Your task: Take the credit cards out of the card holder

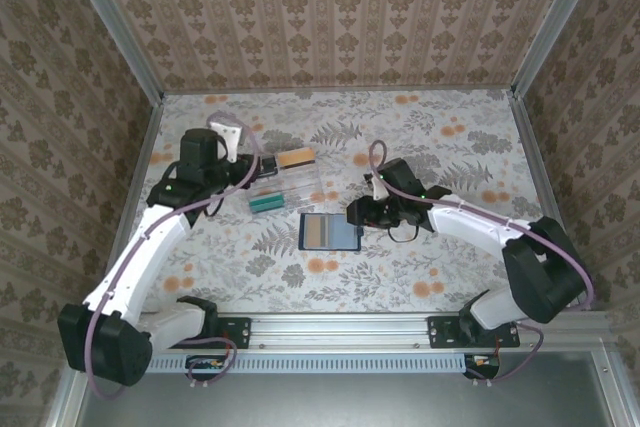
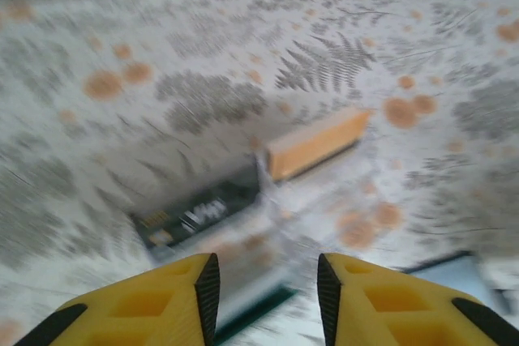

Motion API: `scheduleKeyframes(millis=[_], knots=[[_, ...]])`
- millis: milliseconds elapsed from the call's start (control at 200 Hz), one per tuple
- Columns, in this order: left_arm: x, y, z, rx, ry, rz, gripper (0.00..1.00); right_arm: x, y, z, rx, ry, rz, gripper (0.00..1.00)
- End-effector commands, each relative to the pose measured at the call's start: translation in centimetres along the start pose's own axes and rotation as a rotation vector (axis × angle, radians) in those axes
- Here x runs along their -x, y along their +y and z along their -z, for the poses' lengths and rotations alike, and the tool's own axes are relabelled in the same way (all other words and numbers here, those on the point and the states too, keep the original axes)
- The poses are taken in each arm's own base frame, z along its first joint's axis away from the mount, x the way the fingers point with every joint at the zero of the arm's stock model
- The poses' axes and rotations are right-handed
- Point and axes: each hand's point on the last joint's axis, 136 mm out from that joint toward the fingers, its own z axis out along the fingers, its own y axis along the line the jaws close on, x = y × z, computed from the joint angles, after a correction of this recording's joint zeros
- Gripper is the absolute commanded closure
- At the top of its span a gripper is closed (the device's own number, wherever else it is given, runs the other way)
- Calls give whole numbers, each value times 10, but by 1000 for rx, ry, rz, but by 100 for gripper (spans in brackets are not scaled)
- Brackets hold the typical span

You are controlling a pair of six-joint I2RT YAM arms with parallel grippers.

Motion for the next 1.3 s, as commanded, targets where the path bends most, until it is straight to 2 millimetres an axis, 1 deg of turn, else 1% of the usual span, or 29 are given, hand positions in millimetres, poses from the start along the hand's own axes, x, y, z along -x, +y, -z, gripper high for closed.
scheduleKeyframes(millis=[0,65,120,165,200,215,250,380,525,600,785,895,1130,1290], knots=[[-47,-26,-8,-145,134,309,66,-4,-11,-11,-84,26,16,61],[-64,-36,-15,-175,167,364,66,-8,-14,-18,-97,42,15,64],[-78,-42,-21,-185,189,410,67,-11,-16,-23,-110,54,18,65],[-89,-45,-27,-189,209,453,68,-12,-17,-26,-121,58,21,72],[-96,-44,-31,-187,218,490,68,-12,-19,-29,-136,63,20,74],[-102,-53,-33,-205,237,487,68,-12,-20,-29,-141,64,19,75],[-109,-57,-38,-219,254,504,68,-13,-22,-31,-150,65,17,75],[-125,-77,-53,-264,303,500,68,-15,-30,-35,-177,69,3,76],[-141,-91,-70,-289,366,520,68,-21,-38,-41,-200,90,-12,77],[-149,-95,-78,-293,394,529,69,-23,-38,-44,-200,97,-11,77],[-166,-99,-93,-284,460,536,71,-27,-40,-47,-208,106,-14,77],[-175,-96,-99,-256,495,535,71,-27,-40,-47,-208,106,-17,77],[-191,-86,-104,-188,543,521,71,-27,-39,-47,-205,104,-19,77],[-199,-87,-107,-187,570,525,72,-26,-39,-47,-204,103,-15,76]])
